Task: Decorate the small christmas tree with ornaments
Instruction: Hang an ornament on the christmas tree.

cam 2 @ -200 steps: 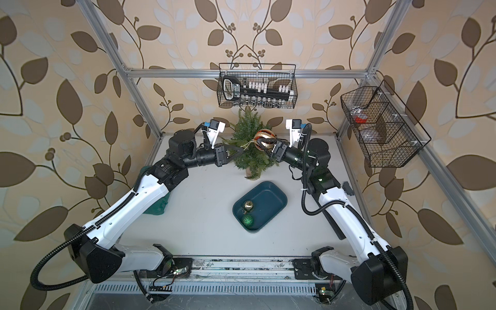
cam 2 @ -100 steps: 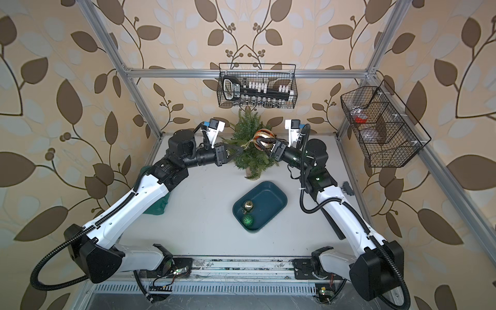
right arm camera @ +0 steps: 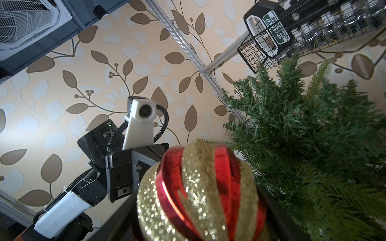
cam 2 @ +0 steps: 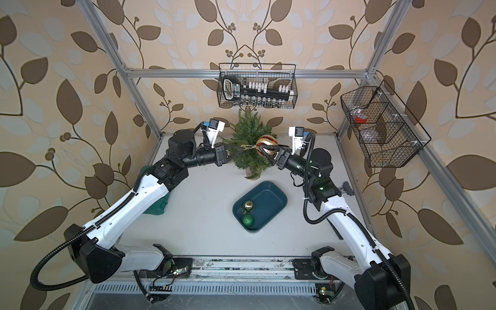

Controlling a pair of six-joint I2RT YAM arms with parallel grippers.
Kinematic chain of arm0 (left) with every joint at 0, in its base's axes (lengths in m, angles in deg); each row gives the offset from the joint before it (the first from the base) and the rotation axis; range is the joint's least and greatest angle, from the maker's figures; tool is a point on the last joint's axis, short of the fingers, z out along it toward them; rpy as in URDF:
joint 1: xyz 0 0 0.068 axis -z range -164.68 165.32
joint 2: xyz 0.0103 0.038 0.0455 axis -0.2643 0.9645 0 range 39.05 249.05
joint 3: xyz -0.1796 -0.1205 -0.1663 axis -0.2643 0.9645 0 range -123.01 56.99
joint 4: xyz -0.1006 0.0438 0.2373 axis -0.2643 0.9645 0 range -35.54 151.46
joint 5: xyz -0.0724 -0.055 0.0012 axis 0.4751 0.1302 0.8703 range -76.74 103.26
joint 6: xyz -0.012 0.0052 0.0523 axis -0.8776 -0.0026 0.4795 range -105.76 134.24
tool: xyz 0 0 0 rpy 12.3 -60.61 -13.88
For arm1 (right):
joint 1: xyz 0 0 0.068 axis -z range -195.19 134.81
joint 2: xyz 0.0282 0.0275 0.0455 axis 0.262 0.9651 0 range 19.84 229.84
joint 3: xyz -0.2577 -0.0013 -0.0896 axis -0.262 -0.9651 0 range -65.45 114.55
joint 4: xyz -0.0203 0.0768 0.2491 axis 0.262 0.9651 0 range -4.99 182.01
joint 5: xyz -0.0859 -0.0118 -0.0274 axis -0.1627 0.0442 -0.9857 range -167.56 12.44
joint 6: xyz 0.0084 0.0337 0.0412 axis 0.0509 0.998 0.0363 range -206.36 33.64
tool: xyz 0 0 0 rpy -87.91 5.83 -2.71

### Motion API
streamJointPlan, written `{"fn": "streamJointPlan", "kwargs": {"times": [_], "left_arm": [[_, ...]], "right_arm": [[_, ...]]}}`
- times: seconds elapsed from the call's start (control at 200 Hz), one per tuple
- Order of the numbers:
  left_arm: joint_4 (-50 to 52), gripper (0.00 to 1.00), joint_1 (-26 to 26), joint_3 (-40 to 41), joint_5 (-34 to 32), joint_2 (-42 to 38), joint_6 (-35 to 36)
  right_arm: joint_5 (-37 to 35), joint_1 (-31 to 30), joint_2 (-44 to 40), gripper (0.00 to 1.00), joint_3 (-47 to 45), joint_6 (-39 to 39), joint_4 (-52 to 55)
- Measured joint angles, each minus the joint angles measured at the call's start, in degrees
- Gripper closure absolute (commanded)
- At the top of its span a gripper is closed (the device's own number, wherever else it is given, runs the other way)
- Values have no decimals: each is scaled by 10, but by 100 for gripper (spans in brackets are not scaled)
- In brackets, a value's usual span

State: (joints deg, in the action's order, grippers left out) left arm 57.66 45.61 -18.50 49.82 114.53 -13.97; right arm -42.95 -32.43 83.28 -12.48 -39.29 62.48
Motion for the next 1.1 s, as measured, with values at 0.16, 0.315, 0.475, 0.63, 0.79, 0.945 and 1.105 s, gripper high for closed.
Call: {"fn": "streamJointPlan", "kwargs": {"times": [0.16,0.315,0.475,0.63,0.79,0.945,1.105], "left_arm": [[3,100,0,0,-1,0,8],[18,100,0,0,-11,-2,21],[29,100,0,0,-12,-2,29],[30,100,0,-2,-12,-2,32],[30,100,0,-2,-17,-3,35],[30,100,0,-6,-25,-3,39],[27,100,0,-12,-27,-5,41]], "right_arm": [[-7,0,8,39,0,1,-11],[-19,-3,9,39,0,-4,-19],[-28,-13,22,39,0,-15,-27],[-38,-22,35,39,0,-22,-31],[-53,-29,35,39,-1,-23,-63],[-62,-32,35,39,-1,-23,-95],[-65,-37,41,39,-1,-23,-108]]}}
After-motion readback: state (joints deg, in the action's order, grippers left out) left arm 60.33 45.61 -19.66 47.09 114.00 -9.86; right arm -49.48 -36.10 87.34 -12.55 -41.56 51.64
